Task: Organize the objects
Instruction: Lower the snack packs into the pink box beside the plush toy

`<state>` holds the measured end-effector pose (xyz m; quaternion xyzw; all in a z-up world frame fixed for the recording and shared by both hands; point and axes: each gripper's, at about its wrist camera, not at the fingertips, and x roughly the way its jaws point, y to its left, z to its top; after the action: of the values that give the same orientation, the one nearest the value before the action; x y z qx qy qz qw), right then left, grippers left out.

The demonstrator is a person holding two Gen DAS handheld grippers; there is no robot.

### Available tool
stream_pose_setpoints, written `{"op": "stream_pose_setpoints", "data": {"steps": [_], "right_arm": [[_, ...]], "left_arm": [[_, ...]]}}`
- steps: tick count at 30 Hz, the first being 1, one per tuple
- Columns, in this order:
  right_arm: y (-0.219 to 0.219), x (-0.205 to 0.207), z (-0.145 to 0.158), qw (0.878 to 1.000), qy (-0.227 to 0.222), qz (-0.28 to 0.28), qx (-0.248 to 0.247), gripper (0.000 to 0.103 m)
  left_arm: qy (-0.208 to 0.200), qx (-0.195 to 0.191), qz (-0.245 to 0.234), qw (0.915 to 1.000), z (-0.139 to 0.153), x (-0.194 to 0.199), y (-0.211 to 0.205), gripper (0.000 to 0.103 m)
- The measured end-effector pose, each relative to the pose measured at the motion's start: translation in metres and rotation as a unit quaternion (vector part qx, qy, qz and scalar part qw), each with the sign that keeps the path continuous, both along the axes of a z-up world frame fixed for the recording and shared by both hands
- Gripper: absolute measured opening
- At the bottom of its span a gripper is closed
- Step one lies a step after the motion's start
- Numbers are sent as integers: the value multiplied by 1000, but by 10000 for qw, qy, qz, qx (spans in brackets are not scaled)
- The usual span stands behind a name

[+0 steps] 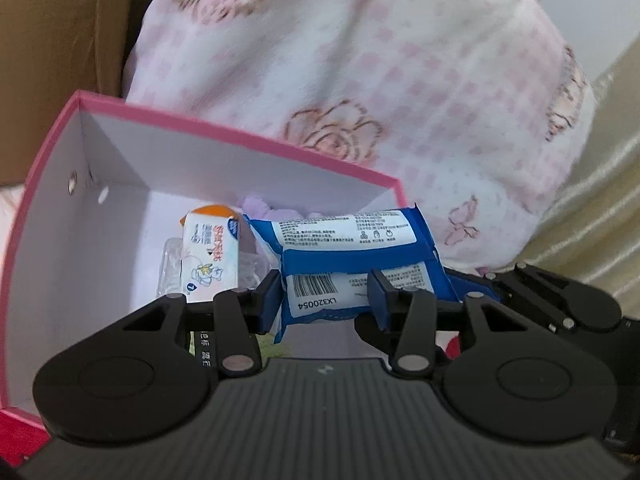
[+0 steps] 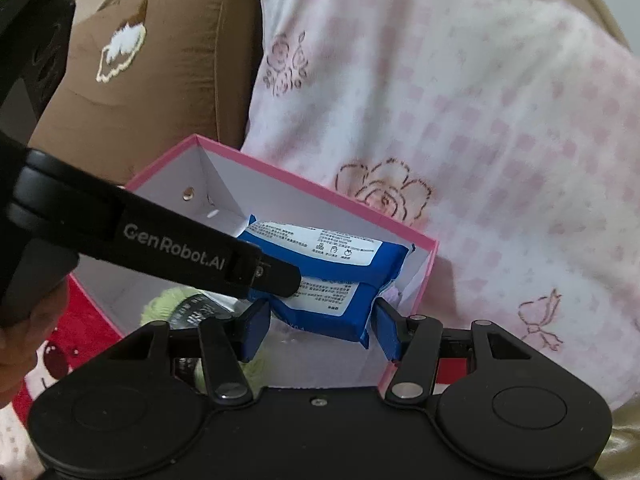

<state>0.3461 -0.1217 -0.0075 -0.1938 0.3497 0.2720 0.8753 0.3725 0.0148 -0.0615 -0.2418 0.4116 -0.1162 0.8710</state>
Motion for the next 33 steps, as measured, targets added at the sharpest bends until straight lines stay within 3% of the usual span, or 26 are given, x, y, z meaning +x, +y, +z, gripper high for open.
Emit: {"op": "stream_pose_setpoints", "data": {"steps": [3, 9, 12, 21, 25, 29, 33], "right_arm": [[4, 10, -11, 10000, 74, 30, -19, 61], [19, 13, -29, 9985, -30, 132, -522, 58], [25, 14, -36, 9962, -163, 181, -832, 58], [26, 14, -43, 9937, -265, 40, -1086, 56], [23, 9, -53, 9918, -335, 236, -1212, 49], [20, 12, -59, 9907, -422, -65, -1295, 47], [19, 4, -56, 9900, -629, -55, -1259, 62]], "left_arm": [[105, -34, -16, 9999, -14, 10, 4, 43], [309, -106, -41, 9995, -31, 24, 4, 44], [251, 107, -96, 9996, -32, 29, 0, 44], [275, 243, -81, 9993, -30, 30, -4, 45], [294, 500, -167, 9982, -31, 30, -9, 38], [234, 612, 86, 9978, -33, 28, -8, 36], [241, 462, 110, 9986, -35, 27, -3, 34]]}}
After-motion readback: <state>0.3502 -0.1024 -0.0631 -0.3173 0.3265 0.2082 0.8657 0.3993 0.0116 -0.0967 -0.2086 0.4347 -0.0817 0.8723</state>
